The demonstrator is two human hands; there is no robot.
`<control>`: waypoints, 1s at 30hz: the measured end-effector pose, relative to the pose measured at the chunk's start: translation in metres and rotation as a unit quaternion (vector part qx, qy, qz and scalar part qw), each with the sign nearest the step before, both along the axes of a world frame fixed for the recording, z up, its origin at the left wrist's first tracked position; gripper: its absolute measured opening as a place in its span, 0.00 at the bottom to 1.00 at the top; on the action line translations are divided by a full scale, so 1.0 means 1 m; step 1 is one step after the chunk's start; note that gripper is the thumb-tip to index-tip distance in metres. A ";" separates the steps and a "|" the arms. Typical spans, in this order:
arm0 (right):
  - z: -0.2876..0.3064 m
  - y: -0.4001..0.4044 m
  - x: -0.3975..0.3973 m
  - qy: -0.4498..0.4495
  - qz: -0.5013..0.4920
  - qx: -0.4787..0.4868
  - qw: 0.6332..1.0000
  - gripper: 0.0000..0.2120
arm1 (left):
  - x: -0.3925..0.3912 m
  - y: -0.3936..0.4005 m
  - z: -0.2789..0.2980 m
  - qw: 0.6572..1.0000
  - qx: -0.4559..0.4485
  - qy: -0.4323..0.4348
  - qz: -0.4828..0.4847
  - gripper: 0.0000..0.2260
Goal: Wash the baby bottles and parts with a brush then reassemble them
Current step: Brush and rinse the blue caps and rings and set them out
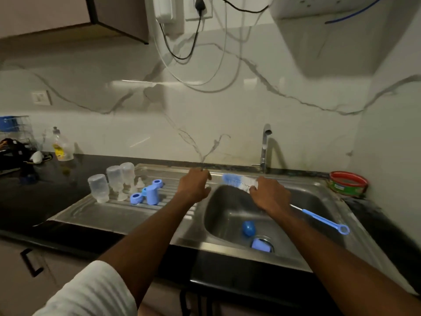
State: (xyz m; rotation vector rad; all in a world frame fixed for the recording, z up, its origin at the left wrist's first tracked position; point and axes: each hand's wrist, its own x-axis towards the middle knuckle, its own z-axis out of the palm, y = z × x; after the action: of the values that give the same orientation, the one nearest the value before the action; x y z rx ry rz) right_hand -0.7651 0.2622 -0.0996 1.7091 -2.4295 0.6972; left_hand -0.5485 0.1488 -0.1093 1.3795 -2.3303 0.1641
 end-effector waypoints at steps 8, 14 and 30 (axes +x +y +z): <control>-0.048 -0.004 -0.072 0.029 -0.043 0.067 0.996 0.14 | -0.112 -0.007 -0.077 0.989 0.100 -0.100 -0.032 0.18; -0.068 -0.016 -0.130 0.016 -0.067 0.158 0.985 0.14 | -0.173 -0.032 -0.112 0.943 0.250 -0.218 0.000 0.27; -0.076 -0.024 -0.148 0.013 -0.093 0.175 0.980 0.13 | -0.217 -0.045 -0.100 0.949 0.167 0.244 -0.106 0.26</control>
State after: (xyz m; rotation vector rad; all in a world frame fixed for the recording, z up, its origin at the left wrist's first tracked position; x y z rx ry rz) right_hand -0.9133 0.2378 -0.1754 1.5453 -2.7748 0.2335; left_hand -0.7654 0.1037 -0.2092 1.1317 -2.1119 -0.5969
